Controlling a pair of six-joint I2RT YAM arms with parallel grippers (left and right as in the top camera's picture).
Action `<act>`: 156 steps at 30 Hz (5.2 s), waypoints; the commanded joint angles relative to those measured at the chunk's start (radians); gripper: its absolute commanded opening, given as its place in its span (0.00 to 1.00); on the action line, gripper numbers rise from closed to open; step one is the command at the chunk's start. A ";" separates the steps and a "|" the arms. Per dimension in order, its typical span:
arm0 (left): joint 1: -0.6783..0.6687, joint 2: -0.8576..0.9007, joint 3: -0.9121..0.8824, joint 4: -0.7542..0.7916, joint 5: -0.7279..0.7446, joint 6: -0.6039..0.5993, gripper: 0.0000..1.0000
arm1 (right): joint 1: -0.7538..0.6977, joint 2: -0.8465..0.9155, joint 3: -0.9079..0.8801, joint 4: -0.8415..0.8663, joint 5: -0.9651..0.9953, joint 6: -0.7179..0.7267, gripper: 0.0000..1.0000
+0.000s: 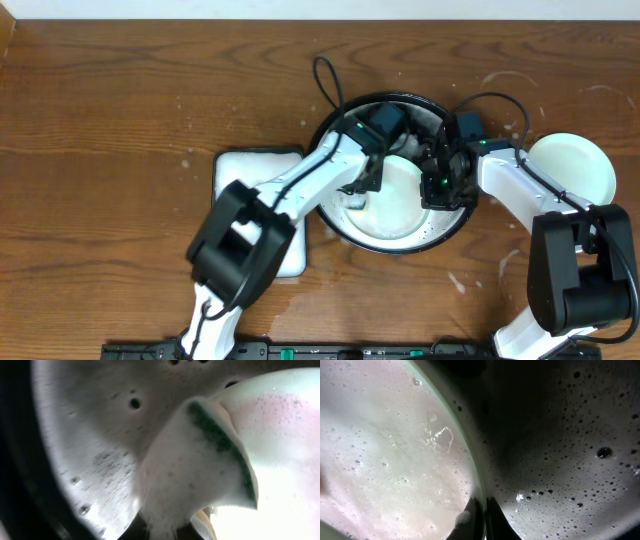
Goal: Clean dirty plates on tray and stack at the side
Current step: 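Return the sponge to the white tray with the left gripper, then lift the scrubbed pale green plate out of the tray with the right gripper, then carry the plate right and place it onto the plate stack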
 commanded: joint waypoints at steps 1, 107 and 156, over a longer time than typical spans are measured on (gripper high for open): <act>0.051 -0.144 0.005 -0.065 -0.093 0.018 0.12 | -0.006 0.014 -0.015 -0.013 0.113 -0.011 0.01; 0.413 -0.357 -0.340 -0.198 -0.034 0.036 0.86 | 0.812 -0.562 -0.010 -0.001 1.484 -0.333 0.01; 0.413 -0.357 -0.340 -0.198 -0.034 0.036 0.86 | 0.634 -0.562 -0.012 -0.064 1.290 -0.146 0.01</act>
